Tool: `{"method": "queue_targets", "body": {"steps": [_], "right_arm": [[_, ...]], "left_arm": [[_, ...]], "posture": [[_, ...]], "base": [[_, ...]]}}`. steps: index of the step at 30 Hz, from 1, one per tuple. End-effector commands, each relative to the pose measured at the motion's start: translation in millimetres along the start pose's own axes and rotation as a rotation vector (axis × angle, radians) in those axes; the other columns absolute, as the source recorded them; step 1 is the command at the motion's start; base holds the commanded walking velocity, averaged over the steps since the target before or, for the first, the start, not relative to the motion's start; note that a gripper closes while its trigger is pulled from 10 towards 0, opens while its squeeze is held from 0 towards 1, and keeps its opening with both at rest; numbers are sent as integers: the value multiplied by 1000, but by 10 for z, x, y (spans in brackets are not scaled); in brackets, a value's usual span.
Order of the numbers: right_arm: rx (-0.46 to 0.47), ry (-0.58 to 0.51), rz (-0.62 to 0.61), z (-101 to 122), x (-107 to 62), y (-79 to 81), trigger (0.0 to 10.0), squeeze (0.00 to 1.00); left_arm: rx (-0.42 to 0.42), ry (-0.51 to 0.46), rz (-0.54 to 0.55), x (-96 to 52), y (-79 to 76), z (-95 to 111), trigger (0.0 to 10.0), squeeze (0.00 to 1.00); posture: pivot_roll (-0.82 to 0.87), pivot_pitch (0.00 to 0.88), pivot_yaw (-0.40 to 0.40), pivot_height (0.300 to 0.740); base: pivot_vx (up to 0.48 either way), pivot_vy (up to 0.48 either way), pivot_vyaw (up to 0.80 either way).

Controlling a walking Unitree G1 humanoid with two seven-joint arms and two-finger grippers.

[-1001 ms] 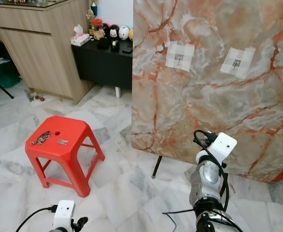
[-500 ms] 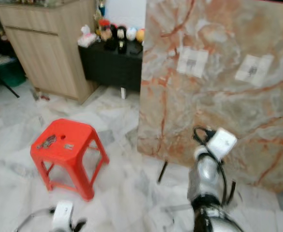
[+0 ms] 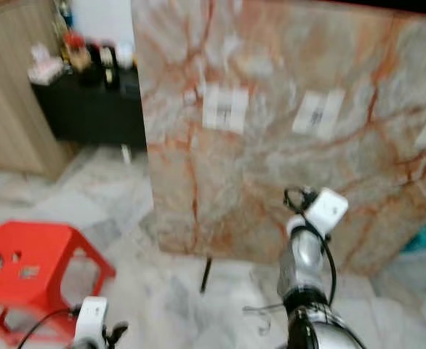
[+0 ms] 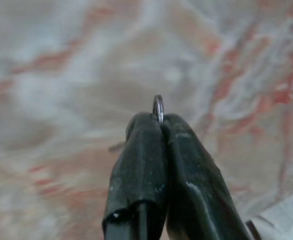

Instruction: Hang keys on a hook

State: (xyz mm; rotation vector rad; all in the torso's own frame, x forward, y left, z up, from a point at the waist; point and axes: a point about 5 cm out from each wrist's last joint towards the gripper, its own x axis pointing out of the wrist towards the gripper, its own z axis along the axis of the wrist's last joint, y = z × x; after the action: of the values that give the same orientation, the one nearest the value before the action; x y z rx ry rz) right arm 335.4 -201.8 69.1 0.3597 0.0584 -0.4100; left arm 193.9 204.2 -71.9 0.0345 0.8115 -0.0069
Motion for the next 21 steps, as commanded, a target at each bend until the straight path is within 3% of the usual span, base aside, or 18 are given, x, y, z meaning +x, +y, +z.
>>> {"method": "queue_targets", "body": {"steps": [1, 11, 18, 21], "right_arm": [[-1, -30, -27, 67, 26, -79, 10000, 0], [-20, -27, -24, 44, 12, -83, 10000, 0], [-67, -41, 67, 36, -10, 17, 10000, 0], [-117, -67, 115, 37, -38, 77, 10000, 0]], "left_arm": [[-15, 21, -18, -3, -76, -59, 10000, 0], [-18, 24, -13, -9, -61, -72, 10000, 0], [-25, 14, -6, -9, -49, -60, 10000, 0], [-26, 12, -8, -11, -44, -59, 10000, 0]], "posture": [[80, 0, -79, 740], [80, 0, -76, 740], [79, 0, -76, 740], [75, 0, -74, 740]], "base": [[322, 0, 0], [321, 0, 0], [229, 0, 0], [0, 0, 800]]}}
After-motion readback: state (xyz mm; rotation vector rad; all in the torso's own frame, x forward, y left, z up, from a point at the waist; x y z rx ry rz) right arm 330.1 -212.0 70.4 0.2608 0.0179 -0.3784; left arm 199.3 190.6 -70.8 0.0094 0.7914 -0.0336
